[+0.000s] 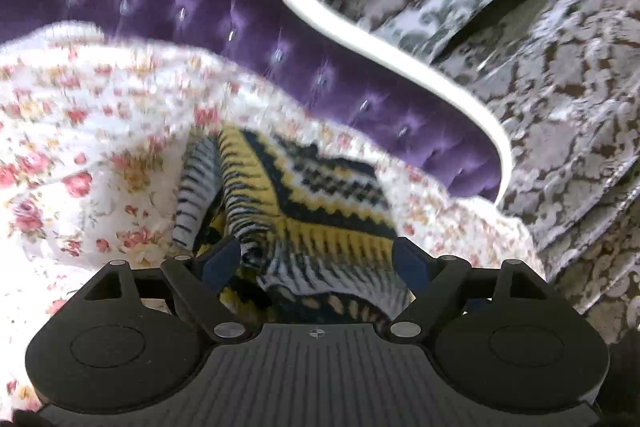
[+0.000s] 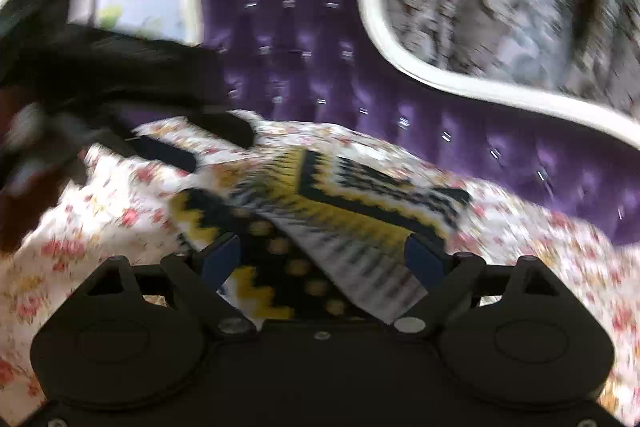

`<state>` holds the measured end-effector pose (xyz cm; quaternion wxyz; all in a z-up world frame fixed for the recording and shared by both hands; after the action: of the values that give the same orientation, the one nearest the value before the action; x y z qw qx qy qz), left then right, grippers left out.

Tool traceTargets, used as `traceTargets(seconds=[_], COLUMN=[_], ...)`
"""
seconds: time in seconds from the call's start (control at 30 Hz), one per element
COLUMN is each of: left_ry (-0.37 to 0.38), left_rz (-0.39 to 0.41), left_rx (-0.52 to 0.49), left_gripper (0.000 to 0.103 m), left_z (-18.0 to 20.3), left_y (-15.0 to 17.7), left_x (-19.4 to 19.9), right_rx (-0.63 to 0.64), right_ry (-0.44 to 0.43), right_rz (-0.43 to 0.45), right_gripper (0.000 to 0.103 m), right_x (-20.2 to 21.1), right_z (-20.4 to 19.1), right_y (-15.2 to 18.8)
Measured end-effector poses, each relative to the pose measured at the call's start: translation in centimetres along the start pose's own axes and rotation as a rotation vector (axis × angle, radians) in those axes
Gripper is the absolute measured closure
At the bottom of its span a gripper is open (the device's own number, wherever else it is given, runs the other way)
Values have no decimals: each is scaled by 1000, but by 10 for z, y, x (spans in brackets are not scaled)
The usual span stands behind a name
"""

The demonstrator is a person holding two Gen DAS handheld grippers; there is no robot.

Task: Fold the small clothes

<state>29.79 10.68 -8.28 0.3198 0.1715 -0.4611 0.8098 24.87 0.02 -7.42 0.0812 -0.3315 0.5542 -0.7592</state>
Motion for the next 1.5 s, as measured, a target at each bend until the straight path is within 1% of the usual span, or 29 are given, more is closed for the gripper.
traceTargets(seconds=[0.07,0.17,0.23,0.27,0.33,0.43,0.47,0.5,0.53,0.57,0.6,0.63,0.7,0.77,0.83,0.9,0.97,1.03,1.07,1.13,1.17,1.2,1.27,1.3,1.33,1.37,1.4,1.47,1.5], left_ry=[-16,-47,-43,-37,-33,-40,-42,-48,-61,-82,-85,-74,-51,-38,-48,-70,-108,-138,-151,-163,-171,-184,-196,-187,-175,-167,-158,-134,-121], left_rz=[-40,-81,-103,-113,-139,-171,-174,-172,-162,-146,-139,-137,-107,-64,-45,-58,-84,-102,-88,-61,-57,-54,-41,-32,-20,-5,15,34,35], left_rx=[3,-10,-1,7,10,-17,-24,-33,-43,-52,-54,-43,-39,-81,-97,-77,-60,-52,-53,-62,-71,-83,-87,-80,-67,-56,-47,-37,-33], left_gripper=[21,21,21,21,22,25,34,47,57,88,89,89,90,90,90,90,89,86,83,78,74,65,56,54,51,43,32,25,25], left_z=[-6,-12,-16,-17,-17,-18,-18,-18,-19,-21,-23,-24,-21,-17,-22,-36,-54,-69,-74,-76,-75,-75,-75,-74,-74,-74,-73,-69,-66], left_y=[-3,-6,-8,-10,-12,-12,-13,-14,-15,-17,-19,-23,-33,-44,-51,-50,-42,-32,-30,-29,-30,-31,-35,-37,-39,-41,-43,-44,-43], left_x=[-12,-28,-36,-38,-47,-61,-64,-66,-67,-67,-67,-65,-56,-42,-35,-39,-50,-61,-63,-64,-63,-63,-59,-57,-51,-48,-41,-31,-27], right_rx=[59,141,182,195,208,217,222,222,216,207,194,169,108,108,118,136,139,124,115,86,75,65,31,3,-29,-64,-101,-180,-219], right_ry=[-5,-8,-9,-6,-6,-2,3,4,4,6,8,9,-3,-9,-33,-63,-90,-129,-148,-191,-214,-224,-243,-255,-264,-271,-278,-284,-279], right_rz=[9,21,22,18,6,-23,-31,-39,-43,-43,-43,-41,1,33,20,-30,-84,-122,-120,-106,-102,-97,-82,-75,-67,-60,-55,-50,-49], right_gripper=[14,22,27,28,39,46,47,50,55,61,84,90,90,90,89,88,81,67,63,47,45,41,37,36,31,27,22,20,19], right_x=[-7,-16,-24,-28,-36,-46,-48,-51,-52,-53,-53,-52,-44,-39,-44,-59,-75,-85,-85,-77,-72,-67,-54,-49,-43,-39,-34,-21,-19], right_z=[-16,-36,-45,-48,-50,-52,-51,-51,-50,-48,-46,-43,-39,-42,-51,-64,-72,-76,-77,-75,-73,-72,-64,-60,-54,-46,-38,-23,-13], right_y=[0,0,1,2,4,6,7,8,9,10,9,7,-3,-14,-17,-11,2,12,13,10,9,9,8,8,6,6,5,8,9])
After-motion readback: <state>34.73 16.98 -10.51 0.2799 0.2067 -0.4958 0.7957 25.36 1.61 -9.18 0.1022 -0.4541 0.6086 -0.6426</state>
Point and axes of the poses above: each gripper's, at about its wrist camera, not at the fingertips, and x roughly against the way its jaws point, z to its right, y to its underside, the point moved 8 cm from there along -x, roughly the way its jaws point
